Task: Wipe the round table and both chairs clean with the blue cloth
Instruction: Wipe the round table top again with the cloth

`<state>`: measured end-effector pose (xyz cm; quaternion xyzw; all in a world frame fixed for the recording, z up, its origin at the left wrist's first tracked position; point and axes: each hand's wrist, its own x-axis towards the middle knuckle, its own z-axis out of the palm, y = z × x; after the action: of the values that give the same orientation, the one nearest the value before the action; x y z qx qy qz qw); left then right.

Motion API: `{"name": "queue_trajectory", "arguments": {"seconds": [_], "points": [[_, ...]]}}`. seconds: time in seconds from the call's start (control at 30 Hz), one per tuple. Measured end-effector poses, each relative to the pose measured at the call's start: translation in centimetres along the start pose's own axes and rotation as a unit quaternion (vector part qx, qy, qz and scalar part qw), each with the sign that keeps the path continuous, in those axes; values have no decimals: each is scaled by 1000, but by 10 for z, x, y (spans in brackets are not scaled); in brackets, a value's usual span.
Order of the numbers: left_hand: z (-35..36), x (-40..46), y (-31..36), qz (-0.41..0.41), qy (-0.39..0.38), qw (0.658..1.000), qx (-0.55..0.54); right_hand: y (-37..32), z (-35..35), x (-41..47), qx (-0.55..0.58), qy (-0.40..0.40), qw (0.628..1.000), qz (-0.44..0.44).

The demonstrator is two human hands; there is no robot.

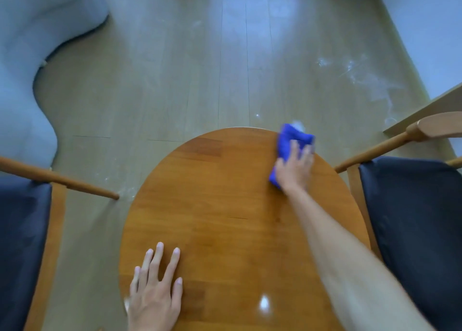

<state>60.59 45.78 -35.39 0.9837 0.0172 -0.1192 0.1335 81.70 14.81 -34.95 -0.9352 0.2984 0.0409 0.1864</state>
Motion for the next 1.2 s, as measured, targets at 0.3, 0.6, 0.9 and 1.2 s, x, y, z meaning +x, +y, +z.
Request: {"name": "queue_trajectory", "arguments": {"seconds": [0.3, 0.6, 0.9, 1.2], "points": [[3, 2, -3, -10, -29, 999, -16, -126, 59, -61, -16, -76, 977, -198], [-1, 2, -9, 5, -16, 1000, -13, -101, 72, -145, -5, -226, 772, -595], [-10, 6, 2, -48, -117, 992, -1, 89, -5, -151, 26, 42, 998, 28], [-29, 9, 32, -62, -144, 987, -29, 120, -32, -258, -24, -285, 882, -374]]}}
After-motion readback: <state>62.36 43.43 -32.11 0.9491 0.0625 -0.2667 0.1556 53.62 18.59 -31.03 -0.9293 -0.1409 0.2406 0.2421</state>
